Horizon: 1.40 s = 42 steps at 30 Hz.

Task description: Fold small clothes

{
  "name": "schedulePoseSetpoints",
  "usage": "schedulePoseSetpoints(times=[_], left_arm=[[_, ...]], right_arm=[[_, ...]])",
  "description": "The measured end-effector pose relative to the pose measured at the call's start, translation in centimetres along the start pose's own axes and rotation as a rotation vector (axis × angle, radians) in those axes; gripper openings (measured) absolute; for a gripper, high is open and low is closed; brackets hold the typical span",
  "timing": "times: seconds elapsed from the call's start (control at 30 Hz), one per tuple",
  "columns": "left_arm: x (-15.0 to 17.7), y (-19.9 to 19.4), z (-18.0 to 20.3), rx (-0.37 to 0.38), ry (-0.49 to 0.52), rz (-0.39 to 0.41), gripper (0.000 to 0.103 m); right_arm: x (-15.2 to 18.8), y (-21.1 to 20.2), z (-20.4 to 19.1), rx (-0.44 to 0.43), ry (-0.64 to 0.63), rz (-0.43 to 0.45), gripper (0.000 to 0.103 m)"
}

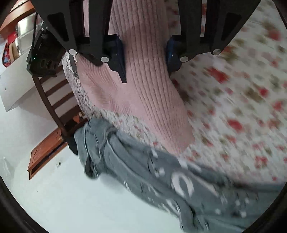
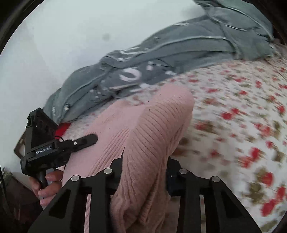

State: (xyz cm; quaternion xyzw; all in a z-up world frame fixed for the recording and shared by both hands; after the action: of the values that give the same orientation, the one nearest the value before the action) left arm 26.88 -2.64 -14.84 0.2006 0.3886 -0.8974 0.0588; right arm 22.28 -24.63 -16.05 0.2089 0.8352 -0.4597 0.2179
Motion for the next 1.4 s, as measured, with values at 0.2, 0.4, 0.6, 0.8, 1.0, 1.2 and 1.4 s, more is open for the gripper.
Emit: schedulePoseSetpoints(times=[0.2,0.4,0.6,0.8,1.0,1.2,1.4], left_arm=[[-1.2,-2.8,-5.4,-0.161,-0.024,0.013,0.04],[1.0,-1.0,-10.2,-0.19,-0.064,0.016,0.059],[2.4,-5.1,-7.0,-0.128,0.053,0.126,0.059],[4.8,-3.0,-3.1,-0.333,0.204,0.146,0.059],[7.3,-1.7,-3.4,-0.49,0.277,0.247,0.067],[7.7,-1.7,-4.9,-0.432,0.19,0.257,0.079],[7.9,-1.4,-5.6,-0.416,0.157,0.244,0.089]], right_arm=[[-1.7,5.4,-4.5,-0.08,-0.03,-0.008,0.035],[-0.6,9.8,-4.4,0.139,-0.097,-0.091,0.051],[-0.3,3.7,-7.7,0.277,-0.283,0.096,0.054],[2.7,3.3,-11.3,0.163,-0.386,0.14,0.046],[5.1,6.4,-8.7,0.297,-0.427,0.103,0.022],[5.4,6.6,-9.0,0.338,-0.443,0.124,0.022],[5.5,6.3,-8.8,0.313,-0.43,0.119,0.022]])
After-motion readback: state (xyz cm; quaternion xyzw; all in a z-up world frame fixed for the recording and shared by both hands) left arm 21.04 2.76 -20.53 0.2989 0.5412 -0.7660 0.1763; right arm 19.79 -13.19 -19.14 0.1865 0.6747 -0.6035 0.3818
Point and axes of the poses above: each gripper's, at about its wrist camera, not at the fingertips, and y roughly the way its jaws point, z to its right, x to its underside, the point moved 5 cm from there along y, roughly the way its jaws point, and after that the axes turned 13 degrees about -z, right-handed, at the moved point
